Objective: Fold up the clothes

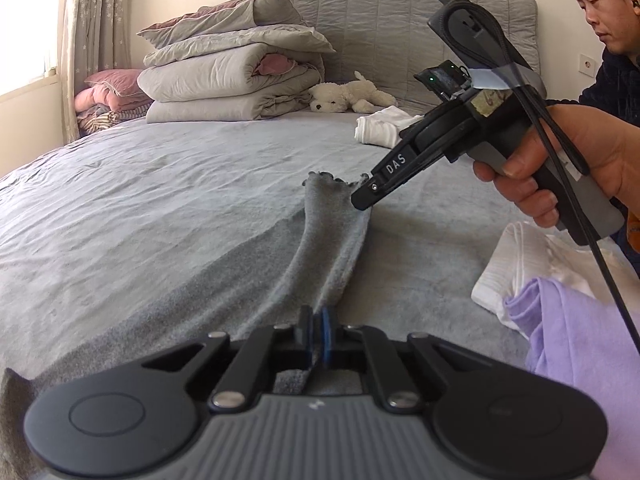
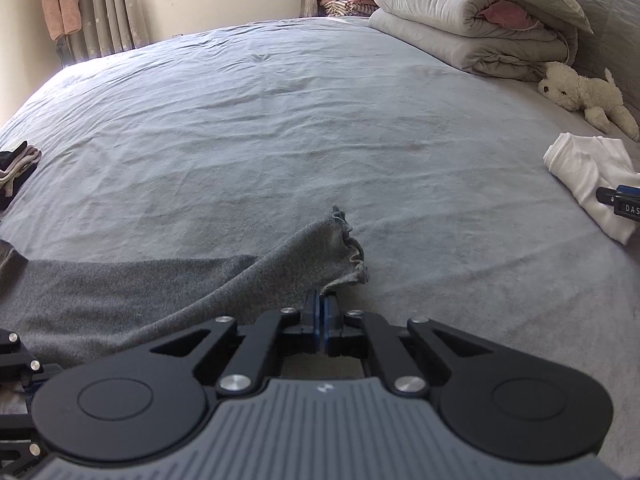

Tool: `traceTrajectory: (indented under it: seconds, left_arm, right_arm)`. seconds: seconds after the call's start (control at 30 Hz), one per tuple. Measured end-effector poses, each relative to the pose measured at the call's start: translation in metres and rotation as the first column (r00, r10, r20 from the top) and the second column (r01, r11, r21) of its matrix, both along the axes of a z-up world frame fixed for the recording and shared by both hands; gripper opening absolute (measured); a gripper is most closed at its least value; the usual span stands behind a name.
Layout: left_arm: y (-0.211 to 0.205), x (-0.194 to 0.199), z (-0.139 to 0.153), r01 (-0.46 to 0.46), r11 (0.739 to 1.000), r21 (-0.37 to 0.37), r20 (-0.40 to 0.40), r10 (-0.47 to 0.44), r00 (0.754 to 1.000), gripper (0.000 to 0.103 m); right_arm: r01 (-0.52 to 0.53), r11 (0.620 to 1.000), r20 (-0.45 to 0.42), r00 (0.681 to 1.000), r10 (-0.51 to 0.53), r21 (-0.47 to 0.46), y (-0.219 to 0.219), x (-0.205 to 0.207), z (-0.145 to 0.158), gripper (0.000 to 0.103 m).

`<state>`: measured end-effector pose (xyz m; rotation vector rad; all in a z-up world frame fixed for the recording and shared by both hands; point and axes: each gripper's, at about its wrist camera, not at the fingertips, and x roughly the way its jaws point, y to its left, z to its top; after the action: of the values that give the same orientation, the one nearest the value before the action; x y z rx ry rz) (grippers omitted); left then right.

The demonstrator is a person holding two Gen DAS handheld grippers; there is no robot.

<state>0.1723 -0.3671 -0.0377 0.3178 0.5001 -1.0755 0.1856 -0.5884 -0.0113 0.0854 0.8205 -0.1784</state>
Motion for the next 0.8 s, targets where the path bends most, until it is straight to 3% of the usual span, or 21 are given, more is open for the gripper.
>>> traceTrajectory:
  seconds: [0.3, 0.37, 0.43, 0.57, 0.63, 0.73, 0.8]
  left_arm:
    - [-0.005, 0.001, -0.005, 0.065, 0.997, 0.033, -0.063, -0.063, 0.996, 0.006]
    - [-0.004, 0.001, -0.004, 0.071, 0.997, 0.024, -0.071, -0.069, 0.995, 0.023]
    - [-0.003, -0.002, -0.001, 0.066, 0.998, 0.023, -0.071, -0.065, 0.995, 0.041]
    - [0.000, -0.008, 0.009, 0.047, 0.999, 0.025, -0.067, -0.045, 0.997, 0.059]
    - [0.007, -0.013, 0.016, 0.018, 1.000, 0.022, -0.057, -0.017, 0.998, 0.067]
    - [0.025, -0.021, 0.028, -0.037, 0.999, 0.009, -0.038, 0.037, 0.999, 0.085]
    - [0.040, -0.023, 0.035, -0.071, 0.997, 0.015, -0.021, 0.071, 0.997, 0.088]
  right_arm:
    - [-0.003, 1.000, -0.076, 0.997, 0.002, -0.010, -0.002, -0.023, -0.015, 0.001]
    - [0.002, 1.000, -0.081, 0.997, -0.003, -0.016, -0.001, -0.024, -0.013, 0.003]
    - [0.012, 1.000, -0.082, 0.997, -0.014, -0.022, 0.000, -0.026, -0.008, 0.020]
    - [0.021, 0.998, -0.058, 0.998, -0.024, -0.058, 0.008, -0.036, 0.010, 0.039]
    - [0.013, 0.998, -0.042, 0.999, -0.016, -0.063, 0.018, -0.043, 0.021, 0.042]
    - [-0.003, 0.999, -0.023, 1.000, 0.002, -0.052, 0.032, -0.051, 0.033, 0.051]
    - [-0.011, 0.999, -0.015, 1.000, 0.010, -0.044, 0.043, -0.056, 0.039, 0.052]
